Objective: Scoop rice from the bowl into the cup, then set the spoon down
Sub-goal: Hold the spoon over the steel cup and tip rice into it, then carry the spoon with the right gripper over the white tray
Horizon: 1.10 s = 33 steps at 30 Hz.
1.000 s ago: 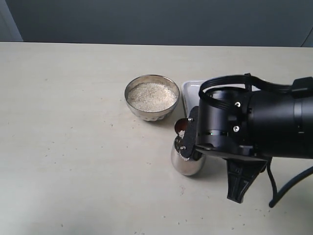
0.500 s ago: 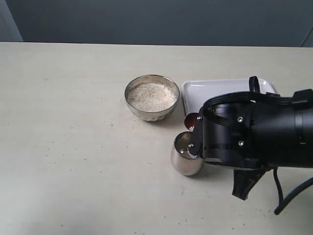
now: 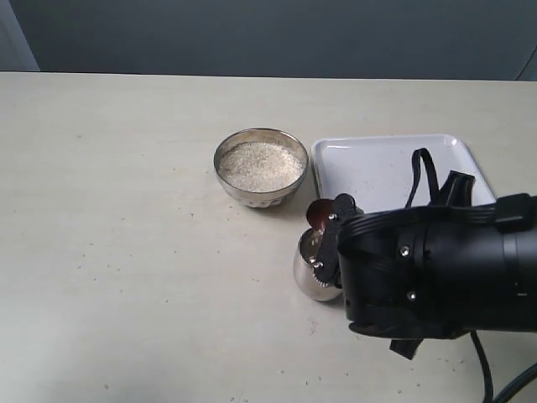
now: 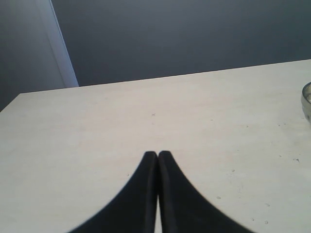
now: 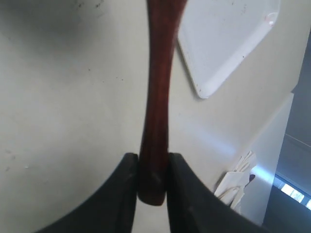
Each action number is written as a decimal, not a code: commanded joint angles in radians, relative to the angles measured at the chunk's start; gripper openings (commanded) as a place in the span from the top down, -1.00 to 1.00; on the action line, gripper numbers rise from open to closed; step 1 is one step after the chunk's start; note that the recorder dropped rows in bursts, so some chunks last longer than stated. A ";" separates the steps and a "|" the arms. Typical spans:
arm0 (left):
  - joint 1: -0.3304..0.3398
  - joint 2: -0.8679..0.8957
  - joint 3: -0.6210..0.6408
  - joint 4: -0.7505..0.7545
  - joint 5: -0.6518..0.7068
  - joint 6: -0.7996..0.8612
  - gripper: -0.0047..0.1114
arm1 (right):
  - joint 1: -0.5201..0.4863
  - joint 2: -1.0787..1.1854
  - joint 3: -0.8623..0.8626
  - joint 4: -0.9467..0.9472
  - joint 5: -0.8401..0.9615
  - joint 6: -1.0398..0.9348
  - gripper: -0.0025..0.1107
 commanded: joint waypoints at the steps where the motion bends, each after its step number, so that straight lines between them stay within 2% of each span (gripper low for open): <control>1: -0.006 -0.004 -0.004 0.005 -0.001 -0.007 0.91 | 0.003 -0.010 0.035 -0.019 0.005 0.037 0.97; 13: -0.006 -0.004 -0.004 0.005 -0.001 -0.007 0.91 | 0.003 -0.010 0.035 -0.039 0.005 0.057 0.97; 22: -0.006 -0.004 -0.004 0.005 -0.001 -0.007 0.91 | 0.003 -0.010 0.035 0.135 -0.007 0.105 0.97; 26: -0.006 -0.004 -0.004 0.005 -0.001 -0.007 0.91 | 0.003 -0.010 0.033 0.152 -0.043 0.105 0.97; 33: -0.006 -0.004 -0.004 0.005 -0.001 -0.007 0.91 | 0.003 -0.010 0.033 -0.234 0.005 0.249 0.97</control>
